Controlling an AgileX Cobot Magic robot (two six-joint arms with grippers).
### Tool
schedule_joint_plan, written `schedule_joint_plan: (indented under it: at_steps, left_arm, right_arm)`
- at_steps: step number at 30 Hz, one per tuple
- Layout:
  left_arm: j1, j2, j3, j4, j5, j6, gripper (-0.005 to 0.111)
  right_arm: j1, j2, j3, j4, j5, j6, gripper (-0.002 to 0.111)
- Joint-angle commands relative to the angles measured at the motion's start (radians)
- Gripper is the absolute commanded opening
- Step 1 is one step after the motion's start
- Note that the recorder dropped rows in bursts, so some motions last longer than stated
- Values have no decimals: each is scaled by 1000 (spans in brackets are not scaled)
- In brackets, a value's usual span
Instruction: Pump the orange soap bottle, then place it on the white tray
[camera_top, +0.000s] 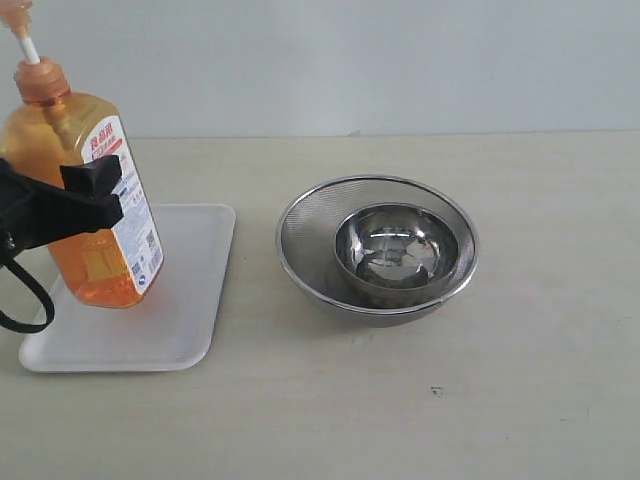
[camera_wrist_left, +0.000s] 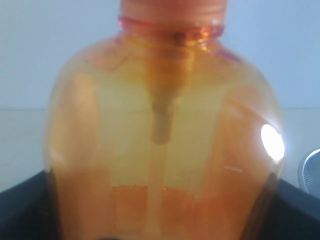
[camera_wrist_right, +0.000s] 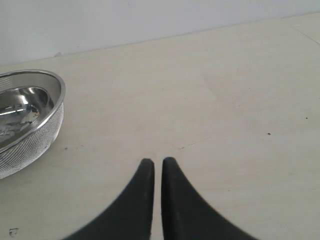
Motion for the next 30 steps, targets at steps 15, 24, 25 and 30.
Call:
schedule_joint_plan:
  at_steps: [15,24,25,30]
  left_arm:
    - [-2,141,-9,-26,-247,-12,5]
    - [-2,209,-13,-42,-310,-40,5]
    - [-2,209,-13,-42,-310,-44,5]
    - [-2,209,-13,-37,-316,-55,5]
  right_arm:
    - [-3,-4,0,0,-6,0,1]
    - [-3,-4,0,0,-6,0,1]
    - [-3,-4,0,0,-6,0,1]
    - [-3,-4,0,0,-4,0,1]
